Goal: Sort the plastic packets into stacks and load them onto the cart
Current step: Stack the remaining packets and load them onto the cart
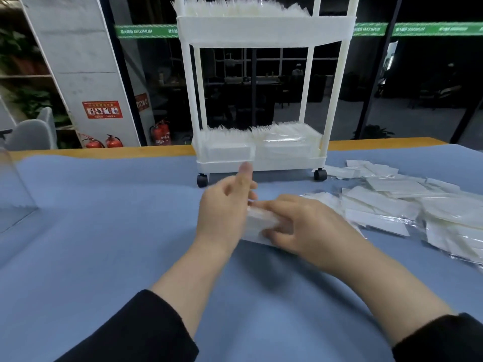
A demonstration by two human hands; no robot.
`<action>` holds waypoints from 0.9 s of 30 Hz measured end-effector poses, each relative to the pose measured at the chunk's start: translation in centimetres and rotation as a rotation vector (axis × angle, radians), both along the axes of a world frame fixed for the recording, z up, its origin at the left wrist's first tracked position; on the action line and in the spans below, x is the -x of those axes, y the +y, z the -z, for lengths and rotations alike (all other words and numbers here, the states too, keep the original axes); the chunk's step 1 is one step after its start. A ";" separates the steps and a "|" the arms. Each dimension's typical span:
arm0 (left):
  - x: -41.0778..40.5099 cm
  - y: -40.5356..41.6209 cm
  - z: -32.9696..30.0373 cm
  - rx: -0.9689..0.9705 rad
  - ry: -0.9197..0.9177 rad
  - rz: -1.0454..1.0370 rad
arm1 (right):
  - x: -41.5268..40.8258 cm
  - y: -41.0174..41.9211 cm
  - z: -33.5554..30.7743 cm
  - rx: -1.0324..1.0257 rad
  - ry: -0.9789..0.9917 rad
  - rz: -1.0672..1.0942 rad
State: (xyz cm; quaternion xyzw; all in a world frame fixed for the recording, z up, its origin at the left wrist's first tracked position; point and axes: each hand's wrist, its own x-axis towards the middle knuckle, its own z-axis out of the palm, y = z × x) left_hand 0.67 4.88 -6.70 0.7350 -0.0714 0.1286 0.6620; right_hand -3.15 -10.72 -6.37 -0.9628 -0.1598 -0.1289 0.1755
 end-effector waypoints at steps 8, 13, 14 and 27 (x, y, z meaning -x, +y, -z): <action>-1.1 -0.1 1.6 -0.024 0.176 0.036 | -0.5 -0.8 2.0 -0.424 0.130 0.046; -0.9 0.1 1.2 0.019 0.188 0.175 | -0.3 -0.3 1.5 -0.466 0.120 0.017; -1.0 0.4 1.2 0.035 0.188 0.217 | -0.1 -0.6 1.2 -0.491 0.109 0.024; 3.7 -5.0 0.5 -0.099 0.082 0.533 | 6.7 -11.4 -1.7 -0.581 0.105 0.043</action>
